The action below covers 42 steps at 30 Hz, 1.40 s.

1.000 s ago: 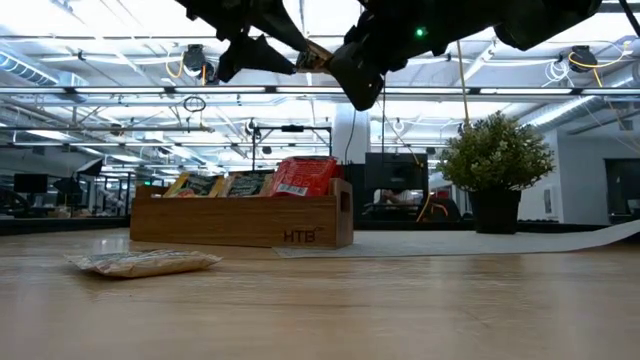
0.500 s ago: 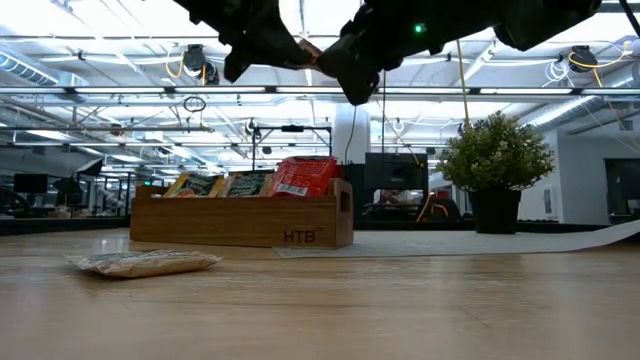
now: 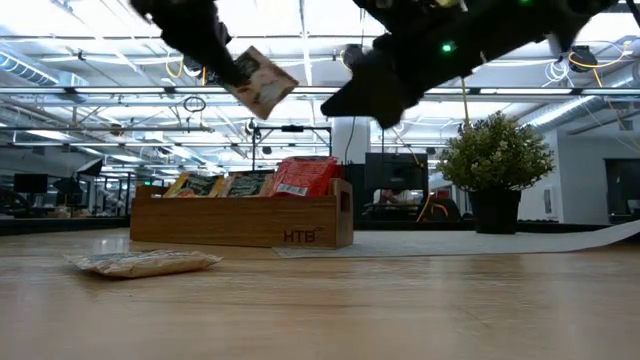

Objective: Pick & Place Tea
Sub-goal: Put the brown tea bag into the middle section of the wooden organizer

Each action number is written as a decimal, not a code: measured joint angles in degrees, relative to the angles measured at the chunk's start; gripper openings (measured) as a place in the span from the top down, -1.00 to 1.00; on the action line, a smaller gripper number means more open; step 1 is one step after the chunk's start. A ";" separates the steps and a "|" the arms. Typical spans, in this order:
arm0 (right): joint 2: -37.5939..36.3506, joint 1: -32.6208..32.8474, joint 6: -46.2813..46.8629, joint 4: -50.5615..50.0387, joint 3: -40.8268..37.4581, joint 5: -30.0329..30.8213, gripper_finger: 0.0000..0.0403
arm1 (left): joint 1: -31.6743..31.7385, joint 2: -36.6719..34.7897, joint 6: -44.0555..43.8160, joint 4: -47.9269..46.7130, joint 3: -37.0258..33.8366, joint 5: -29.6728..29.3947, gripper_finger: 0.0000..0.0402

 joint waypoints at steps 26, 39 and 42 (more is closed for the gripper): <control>0.02 -1.03 11.23 -9.24 -2.67 -8.32 0.94 | -2.79 21.88 21.41 -22.06 13.49 -0.54 1.00; 0.02 -1.01 11.26 -7.04 -4.22 -8.32 0.96 | -0.79 27.87 21.32 -24.80 16.31 -2.40 0.99; 0.02 -1.01 11.25 -7.04 -4.22 -8.32 0.96 | 0.01 27.83 20.99 -23.56 16.31 -2.40 0.99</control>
